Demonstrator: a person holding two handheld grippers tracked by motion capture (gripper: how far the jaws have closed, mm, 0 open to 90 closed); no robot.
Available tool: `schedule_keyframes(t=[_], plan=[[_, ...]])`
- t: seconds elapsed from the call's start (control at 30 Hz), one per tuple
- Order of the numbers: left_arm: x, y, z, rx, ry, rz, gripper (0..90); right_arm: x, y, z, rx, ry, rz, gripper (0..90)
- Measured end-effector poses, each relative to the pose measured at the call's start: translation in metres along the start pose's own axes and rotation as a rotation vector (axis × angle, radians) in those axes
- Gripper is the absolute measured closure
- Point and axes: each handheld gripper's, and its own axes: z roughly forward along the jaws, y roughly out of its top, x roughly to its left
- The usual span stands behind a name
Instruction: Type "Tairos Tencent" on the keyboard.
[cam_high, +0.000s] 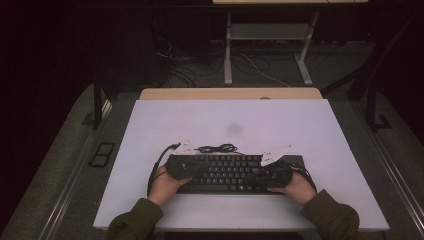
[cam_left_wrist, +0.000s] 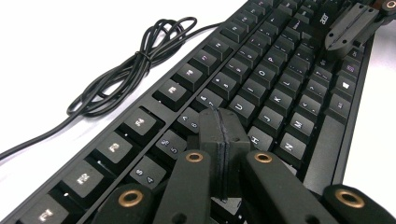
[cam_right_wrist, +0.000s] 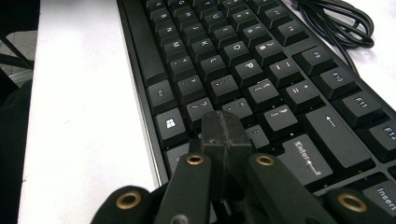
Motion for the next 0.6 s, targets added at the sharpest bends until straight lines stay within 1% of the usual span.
schedule_keyframes(t=[0.2,0.3,0.4,0.5,0.6], plan=[[0.000,0.000,-0.001,-0.003,-0.003,0.002,89.1,0.000,0.000,0.000,0.001,0.000,-0.002,89.4],[0.000,0.001,-0.005,-0.014,-0.006,-0.006,88.9,0.000,0.000,0.000,0.003,-0.001,-0.002,89.4],[0.001,0.000,-0.008,-0.026,-0.013,-0.008,86.3,0.000,0.001,-0.002,-0.002,-0.007,-0.003,89.4],[0.001,-0.001,-0.011,-0.035,-0.014,-0.014,83.0,-0.001,0.002,-0.005,-0.034,-0.006,0.003,89.3],[0.002,-0.003,-0.013,-0.044,-0.014,-0.019,79.2,-0.001,0.003,-0.007,-0.048,0.000,0.008,89.2]])
